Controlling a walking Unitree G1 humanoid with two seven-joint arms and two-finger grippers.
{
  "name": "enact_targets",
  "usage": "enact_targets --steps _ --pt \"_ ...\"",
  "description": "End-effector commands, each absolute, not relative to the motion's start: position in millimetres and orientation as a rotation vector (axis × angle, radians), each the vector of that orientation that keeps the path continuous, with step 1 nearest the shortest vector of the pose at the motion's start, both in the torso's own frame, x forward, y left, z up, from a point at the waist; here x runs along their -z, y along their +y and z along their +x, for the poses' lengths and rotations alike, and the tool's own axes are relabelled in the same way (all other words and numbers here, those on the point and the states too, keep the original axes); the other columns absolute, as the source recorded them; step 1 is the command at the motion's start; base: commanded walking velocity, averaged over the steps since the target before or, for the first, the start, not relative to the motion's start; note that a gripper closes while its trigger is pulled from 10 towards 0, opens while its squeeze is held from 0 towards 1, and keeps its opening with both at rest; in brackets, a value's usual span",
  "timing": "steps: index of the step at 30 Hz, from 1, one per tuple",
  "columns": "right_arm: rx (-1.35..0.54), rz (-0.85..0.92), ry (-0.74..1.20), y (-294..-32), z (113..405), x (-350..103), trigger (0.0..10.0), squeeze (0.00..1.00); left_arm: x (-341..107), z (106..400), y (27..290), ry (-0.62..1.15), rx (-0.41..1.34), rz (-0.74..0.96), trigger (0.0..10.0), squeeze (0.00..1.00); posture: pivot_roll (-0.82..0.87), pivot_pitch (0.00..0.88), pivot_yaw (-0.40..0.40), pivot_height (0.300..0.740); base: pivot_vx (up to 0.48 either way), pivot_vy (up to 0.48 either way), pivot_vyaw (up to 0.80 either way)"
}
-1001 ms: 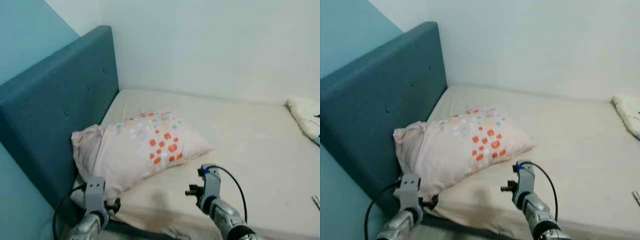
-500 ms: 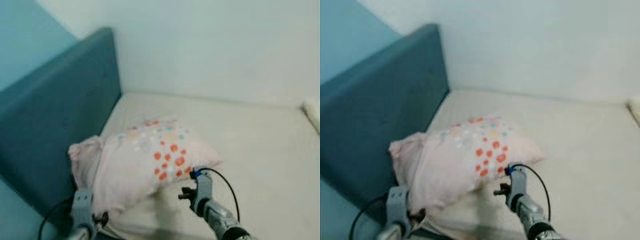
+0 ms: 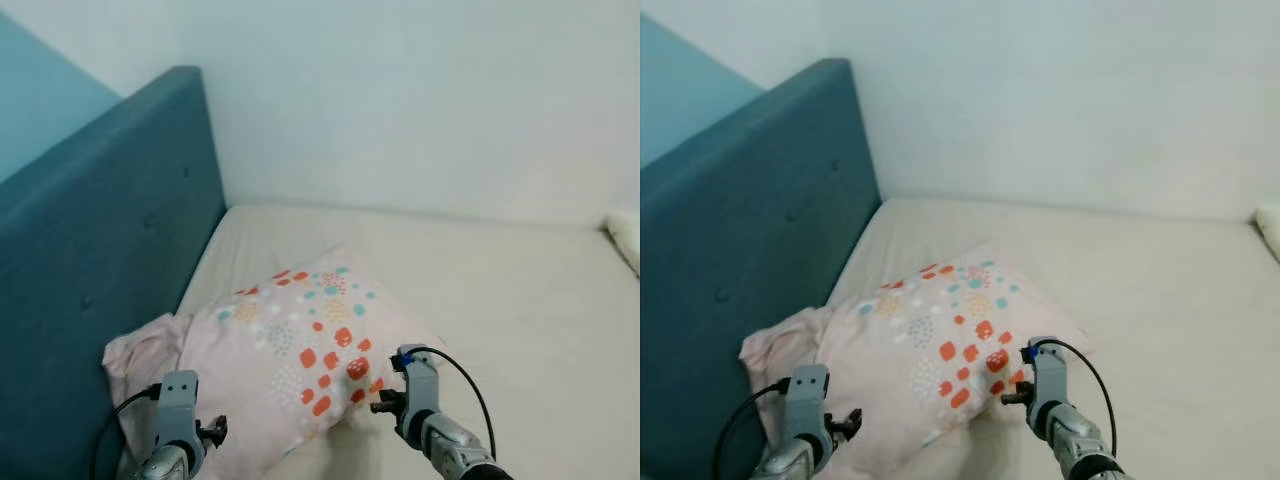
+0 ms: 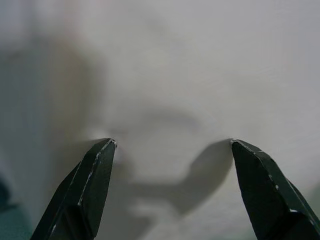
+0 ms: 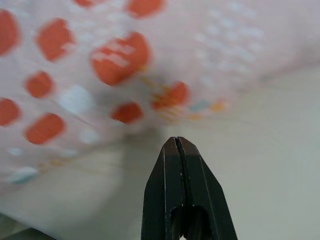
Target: Clean up the room
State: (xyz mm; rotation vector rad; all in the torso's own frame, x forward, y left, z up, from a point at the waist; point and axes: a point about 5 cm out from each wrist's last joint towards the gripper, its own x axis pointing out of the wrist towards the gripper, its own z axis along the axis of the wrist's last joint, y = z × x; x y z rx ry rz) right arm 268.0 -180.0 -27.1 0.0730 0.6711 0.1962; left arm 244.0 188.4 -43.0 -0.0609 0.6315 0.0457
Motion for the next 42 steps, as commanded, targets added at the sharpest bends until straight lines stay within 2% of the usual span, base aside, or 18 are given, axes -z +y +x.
enact_targets --steps 1,11,15,21,31,42 --pt "-0.199 0.081 0.694 -177 264 31 10.0 0.00 49 235 193 0.677 -0.058 -0.052 10.0 0.00 0.05 0.000 -0.025 0.700 0.000 0.000 0.00" --pt "-0.181 0.085 0.726 -178 257 37 10.0 0.00 55 228 191 0.718 -0.057 -0.054 10.0 0.00 0.05 0.000 -0.028 0.700 0.000 0.000 0.00" --pt "-0.123 0.110 0.818 -185 237 52 10.0 0.00 64 216 186 0.777 -0.055 -0.051 10.0 0.00 0.05 0.000 -0.030 0.700 0.000 0.000 0.00" --pt "-0.065 0.144 0.872 -192 222 61 10.0 0.00 69 209 183 0.808 -0.045 -0.055 10.0 0.00 0.06 0.000 -0.035 0.700 0.000 0.000 0.00" --pt "-0.043 0.160 0.895 -194 213 67 10.0 0.00 76 196 187 0.857 -0.045 -0.024 10.0 0.00 0.05 0.000 -0.024 0.700 -0.108 0.000 0.00" --pt "-0.050 0.157 0.903 -191 210 68 10.0 0.00 75 200 183 0.855 -0.029 -0.022 10.0 0.00 0.04 0.000 -0.018 0.700 -0.161 0.000 0.00"
